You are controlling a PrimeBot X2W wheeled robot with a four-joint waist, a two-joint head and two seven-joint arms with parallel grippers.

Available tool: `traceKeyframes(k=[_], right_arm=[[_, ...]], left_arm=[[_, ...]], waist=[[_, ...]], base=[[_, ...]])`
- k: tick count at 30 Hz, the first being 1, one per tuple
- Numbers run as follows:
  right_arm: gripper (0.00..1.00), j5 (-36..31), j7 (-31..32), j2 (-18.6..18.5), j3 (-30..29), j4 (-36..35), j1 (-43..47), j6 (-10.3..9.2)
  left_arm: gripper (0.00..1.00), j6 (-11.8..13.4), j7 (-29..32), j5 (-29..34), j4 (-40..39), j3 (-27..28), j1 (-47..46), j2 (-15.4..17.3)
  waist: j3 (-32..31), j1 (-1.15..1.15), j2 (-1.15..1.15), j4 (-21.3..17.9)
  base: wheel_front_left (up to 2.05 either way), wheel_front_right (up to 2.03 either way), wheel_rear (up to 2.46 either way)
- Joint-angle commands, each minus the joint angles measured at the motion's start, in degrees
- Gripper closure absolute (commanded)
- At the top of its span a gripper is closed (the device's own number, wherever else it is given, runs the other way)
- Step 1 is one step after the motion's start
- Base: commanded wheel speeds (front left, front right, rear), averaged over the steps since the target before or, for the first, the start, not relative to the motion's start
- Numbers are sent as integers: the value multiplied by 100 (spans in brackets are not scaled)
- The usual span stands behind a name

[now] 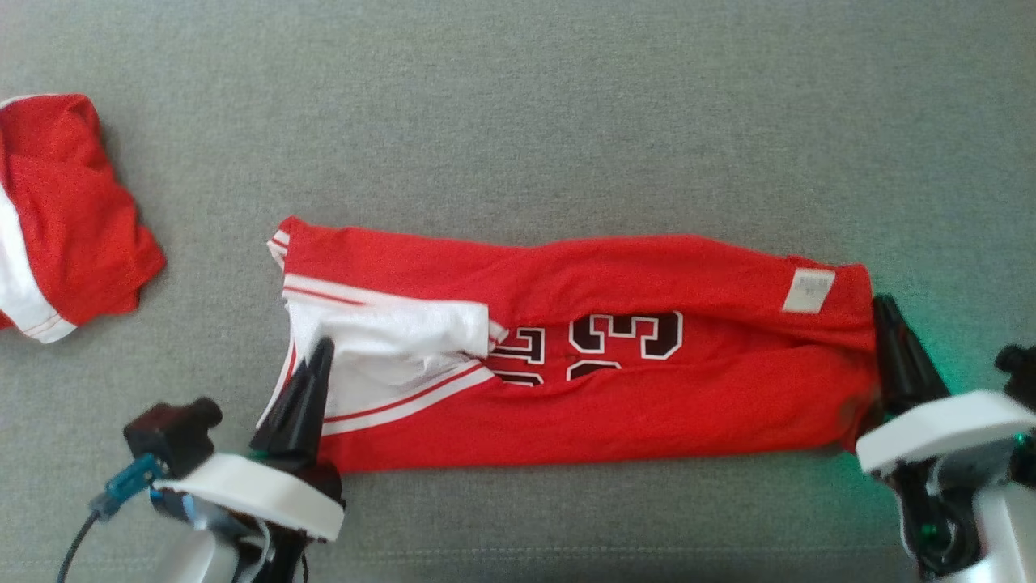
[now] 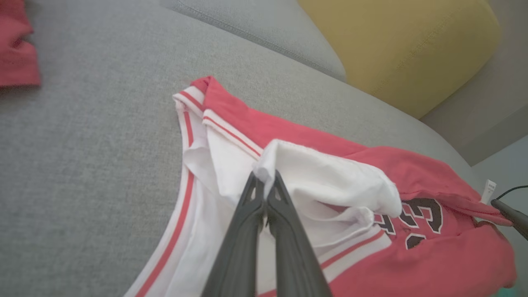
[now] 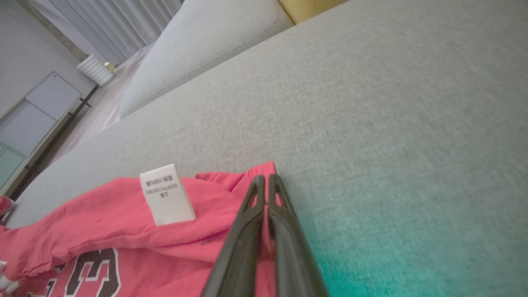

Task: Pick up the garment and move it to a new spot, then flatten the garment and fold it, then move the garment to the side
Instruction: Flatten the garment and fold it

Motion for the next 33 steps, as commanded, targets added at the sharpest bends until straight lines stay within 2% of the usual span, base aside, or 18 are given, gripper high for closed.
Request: traceKeyframes(k=[1, 3, 5, 6, 8, 11, 15, 19, 24, 28, 33], right_arm=[[100, -70, -6, -23, 86, -212, 56, -5], [100, -224, -15, -4, 87, -197, 153, -5], [0, -401, -12, 59, 77, -107, 227, -5], [0, -438, -1, 86, 70, -72, 243, -5], [0, -520, -37, 121, 86, -65, 258, -5], [0, -690, -202, 133, 166, -171, 267, -5], [0, -1020, -494, 128, 223, -497, 285, -5], [0, -1418, -799, 81, 282, -906, 264, -5], [0, -1828, -914, 77, 360, -1277, 253, -5], [0, -2059, -886, 65, 505, -1507, 297, -5], [0, -2127, -782, 103, 611, -1627, 460, -5]], left_arm=[[100, 32, 19, -47, -116, 215, 5, 80], [100, 53, 81, -96, -71, 207, 55, 73], [100, 106, 181, -175, 16, 207, 131, 61], [92, 117, 203, -205, 48, 210, 149, 51], [0, 149, 231, -216, 119, 207, 147, 44], [0, 289, 142, -121, 141, 249, 125, 27], [0, 650, -53, 75, -10, 445, 144, -68], [0, 916, -178, 513, -318, 656, 107, -142], [0, 1099, -197, 1092, -827, 861, 60, -306], [0, 1134, -199, 1606, -1151, 929, 94, -413], [0, 1151, -200, 1979, -1191, 860, 233, -416]], waist=[[-18, 0, 0, -14], [-36, 0, 0, -21], [-66, 0, 0, -41], [-77, 0, 0, -40], [-96, 0, 0, -35], [-162, 0, 0, -48], [-283, 0, 0, -62], [-430, 0, 0, -80], [-569, 0, 0, -86], [-713, 0, 0, -89], [-897, 0, 0, -116]], base=[[0, 0, 0], [0, 0, 0], [0, 0, 0], [0, 0, 0], [0, 0, 0], [0, 0, 0], [0, 0, 0], [0, 0, 0], [0, 0, 0], [0, 0, 0], [0, 0, 0]])
